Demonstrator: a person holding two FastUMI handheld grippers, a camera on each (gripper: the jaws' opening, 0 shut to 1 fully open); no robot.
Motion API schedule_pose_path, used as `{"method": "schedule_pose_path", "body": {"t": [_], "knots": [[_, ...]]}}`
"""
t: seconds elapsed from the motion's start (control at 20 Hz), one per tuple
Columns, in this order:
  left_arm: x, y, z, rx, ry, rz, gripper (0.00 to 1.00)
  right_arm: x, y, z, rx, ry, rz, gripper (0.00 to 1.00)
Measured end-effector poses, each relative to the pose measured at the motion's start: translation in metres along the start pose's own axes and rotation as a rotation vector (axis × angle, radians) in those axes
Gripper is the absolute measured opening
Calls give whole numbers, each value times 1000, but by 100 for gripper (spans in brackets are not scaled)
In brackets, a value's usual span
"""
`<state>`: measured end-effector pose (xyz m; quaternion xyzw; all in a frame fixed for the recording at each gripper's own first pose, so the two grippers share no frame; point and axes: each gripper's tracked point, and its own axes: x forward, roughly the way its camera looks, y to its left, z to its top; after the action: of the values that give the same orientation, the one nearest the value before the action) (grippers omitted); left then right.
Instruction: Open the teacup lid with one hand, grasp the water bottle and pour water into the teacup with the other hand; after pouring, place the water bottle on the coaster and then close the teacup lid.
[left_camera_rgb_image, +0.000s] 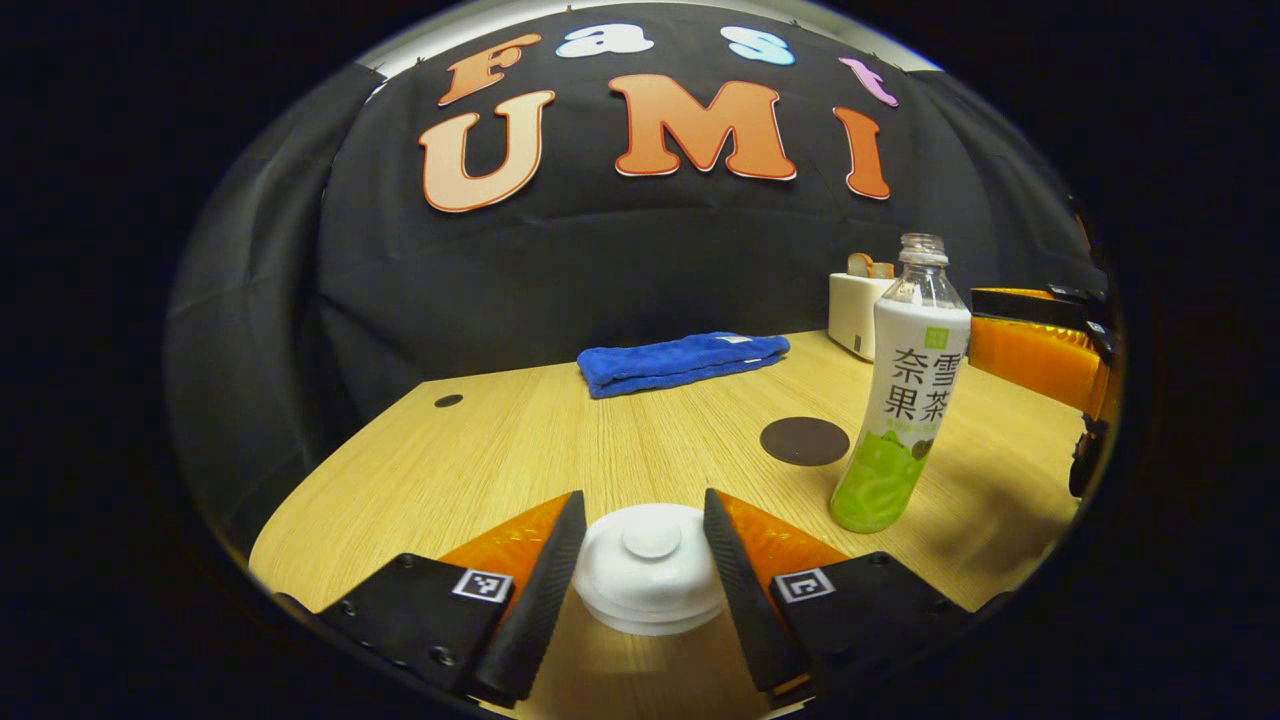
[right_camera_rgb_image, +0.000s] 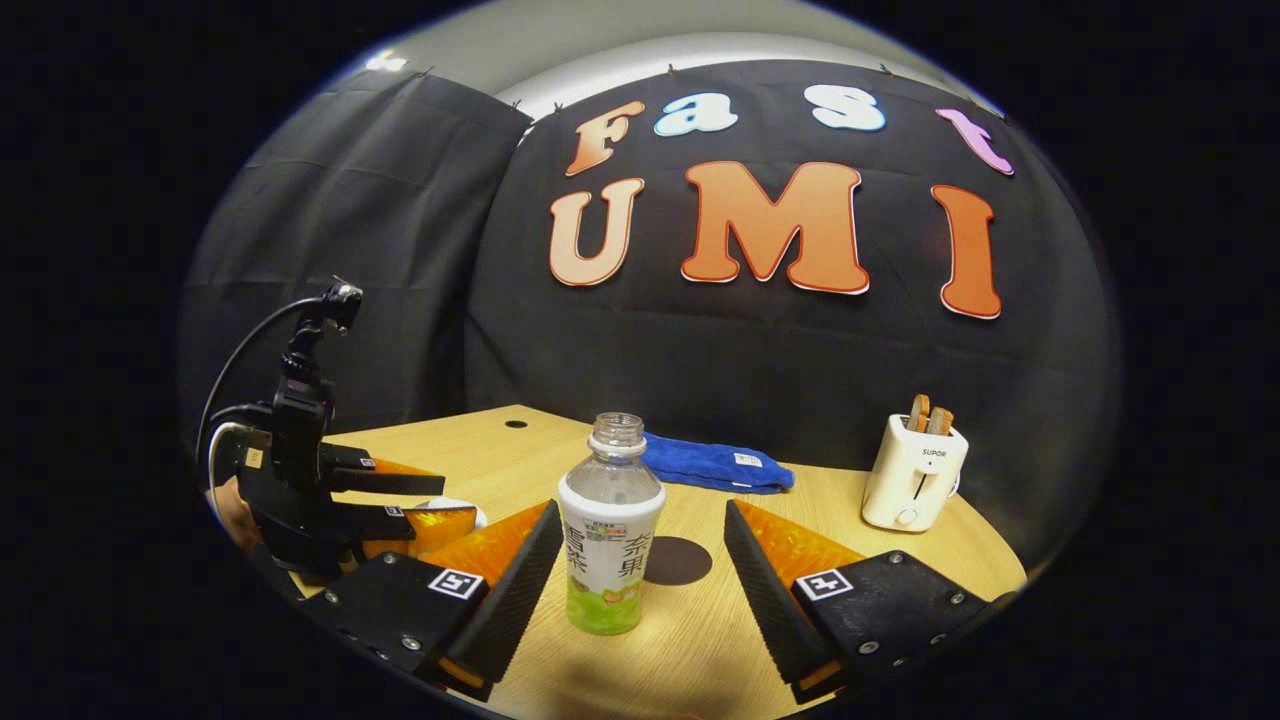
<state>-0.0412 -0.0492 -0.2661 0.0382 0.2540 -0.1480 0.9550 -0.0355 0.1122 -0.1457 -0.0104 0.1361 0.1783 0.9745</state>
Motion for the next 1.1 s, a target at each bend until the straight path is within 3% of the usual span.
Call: {"method": "schedule_pose_path", "body": {"t": [0.15, 0.25, 0.35, 0.4, 0.45, 0.65, 0.7, 1.1], "knots": [[-2, 0, 1, 1, -5, -1, 70, 0, 4, -1, 1, 4, 12, 98], [0, 2, 1, -10, -7, 7, 49, 1, 4, -2, 2, 9, 15, 98], [1, 9, 5, -26, -28, 32, 50, 0, 4, -3, 4, 15, 15, 98], [0, 11, 5, -43, -20, 37, 34, -1, 5, -4, 6, 16, 17, 98], [0, 13, 5, -55, -33, 46, 31, -1, 5, -4, 6, 19, 17, 98], [-3, 21, 14, -79, -76, 70, 34, 1, 9, -10, -1, 36, 26, 98], [-6, 23, 18, -87, -87, 74, 25, 2, 10, -13, -2, 44, 29, 98], [-17, 49, 26, -64, -124, 142, 28, 15, 34, -40, -7, 139, 82, 93]]}}
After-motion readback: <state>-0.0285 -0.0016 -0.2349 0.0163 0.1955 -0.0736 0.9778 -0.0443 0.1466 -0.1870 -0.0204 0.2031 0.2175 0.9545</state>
